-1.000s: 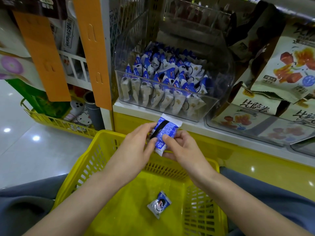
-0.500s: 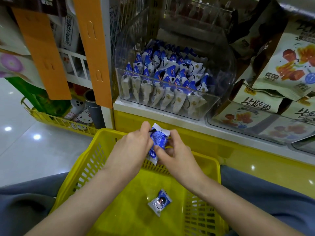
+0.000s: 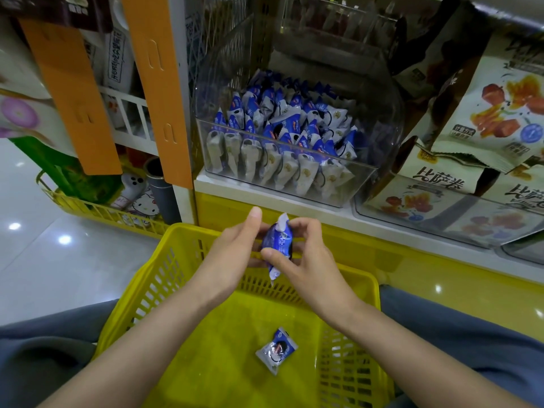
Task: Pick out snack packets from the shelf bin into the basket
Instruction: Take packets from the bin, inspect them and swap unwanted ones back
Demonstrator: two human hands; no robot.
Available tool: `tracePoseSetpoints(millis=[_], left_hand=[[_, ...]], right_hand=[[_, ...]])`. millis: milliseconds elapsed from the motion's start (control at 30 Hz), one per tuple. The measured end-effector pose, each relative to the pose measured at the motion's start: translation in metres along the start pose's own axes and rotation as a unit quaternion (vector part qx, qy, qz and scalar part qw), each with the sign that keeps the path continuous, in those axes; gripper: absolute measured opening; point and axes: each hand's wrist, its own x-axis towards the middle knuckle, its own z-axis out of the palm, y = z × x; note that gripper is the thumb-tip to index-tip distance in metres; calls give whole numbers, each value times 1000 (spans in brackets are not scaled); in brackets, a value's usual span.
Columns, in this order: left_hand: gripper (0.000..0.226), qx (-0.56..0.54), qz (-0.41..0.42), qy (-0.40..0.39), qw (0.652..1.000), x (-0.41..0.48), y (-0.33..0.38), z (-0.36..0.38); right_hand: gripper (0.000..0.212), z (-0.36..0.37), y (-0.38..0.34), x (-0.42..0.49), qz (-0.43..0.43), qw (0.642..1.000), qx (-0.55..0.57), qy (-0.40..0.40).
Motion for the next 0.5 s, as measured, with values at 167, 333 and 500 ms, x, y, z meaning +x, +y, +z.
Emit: tracePoseSetpoints(millis=[167, 333, 500], left_hand=[[25, 79, 9, -54, 995, -7, -7, 12], [19, 96, 29, -21, 995, -2, -6, 5], [15, 21, 9, -17, 1000, 1, -3, -3]], right_hand=[[79, 2, 7, -4, 7, 994, -112, -10], [62, -3, -2, 5, 40, 998, -3, -47], [9, -13, -10, 15, 68, 986, 147, -38]])
